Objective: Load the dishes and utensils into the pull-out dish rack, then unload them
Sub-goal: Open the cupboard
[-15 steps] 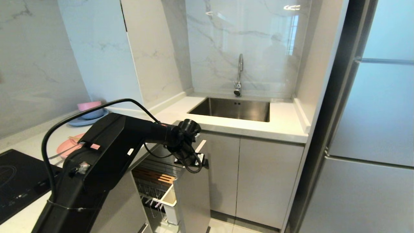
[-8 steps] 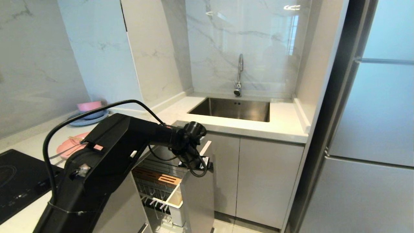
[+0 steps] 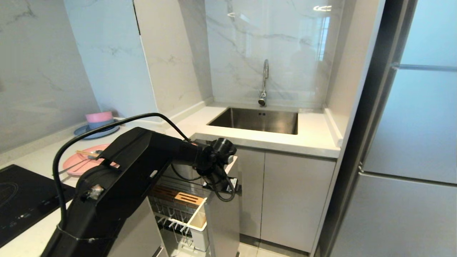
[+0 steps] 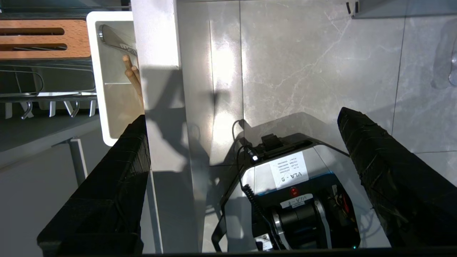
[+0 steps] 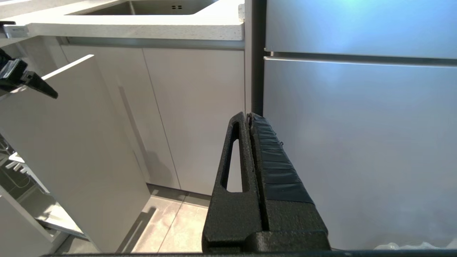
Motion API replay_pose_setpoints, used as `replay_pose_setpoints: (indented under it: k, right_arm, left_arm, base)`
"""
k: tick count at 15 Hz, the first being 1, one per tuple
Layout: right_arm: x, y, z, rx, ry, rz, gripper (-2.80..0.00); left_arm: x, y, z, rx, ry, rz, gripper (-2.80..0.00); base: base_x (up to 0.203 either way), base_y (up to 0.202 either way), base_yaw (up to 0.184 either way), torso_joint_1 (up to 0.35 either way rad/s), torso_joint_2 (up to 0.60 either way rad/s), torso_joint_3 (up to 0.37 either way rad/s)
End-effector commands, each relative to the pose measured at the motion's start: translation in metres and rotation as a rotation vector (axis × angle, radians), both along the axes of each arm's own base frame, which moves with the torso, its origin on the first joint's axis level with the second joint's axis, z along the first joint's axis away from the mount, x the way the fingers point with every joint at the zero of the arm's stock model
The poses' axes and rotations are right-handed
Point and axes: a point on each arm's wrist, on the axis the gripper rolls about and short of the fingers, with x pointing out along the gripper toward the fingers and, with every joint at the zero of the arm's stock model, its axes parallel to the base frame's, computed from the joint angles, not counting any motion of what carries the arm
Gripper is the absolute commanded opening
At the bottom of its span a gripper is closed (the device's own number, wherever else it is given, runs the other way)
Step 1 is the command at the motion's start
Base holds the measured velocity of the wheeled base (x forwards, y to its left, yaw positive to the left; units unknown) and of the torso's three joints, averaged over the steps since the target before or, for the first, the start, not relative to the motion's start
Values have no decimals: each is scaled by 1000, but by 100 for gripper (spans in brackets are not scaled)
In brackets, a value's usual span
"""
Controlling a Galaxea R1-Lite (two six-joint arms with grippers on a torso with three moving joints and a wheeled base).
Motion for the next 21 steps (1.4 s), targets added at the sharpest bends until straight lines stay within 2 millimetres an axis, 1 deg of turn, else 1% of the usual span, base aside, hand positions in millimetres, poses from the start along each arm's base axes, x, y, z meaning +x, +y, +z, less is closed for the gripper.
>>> replay_pose_setpoints:
  k: [1, 11, 16, 21]
  right_arm:
    - [0, 0, 0, 1, 2, 0, -280]
    - [0, 0, 0, 1, 2, 0, -280]
    - [0, 0, 0, 1, 2, 0, -280]
    - [0, 0, 0, 1, 2, 1, -280]
  left_arm:
    - [-4, -5, -1, 2, 6, -14, 0]
    - [-25, -38, -3, 3, 9, -97, 0]
    - [-33, -49, -3, 5, 14, -125, 0]
    - [-44, -63, -2, 0, 8, -165, 0]
  base:
    - [0, 0, 0, 0, 0, 0]
    - [0, 0, 0, 0, 0, 0]
    - [0, 0, 0, 0, 0, 0]
    - [0, 0, 0, 0, 0, 0]
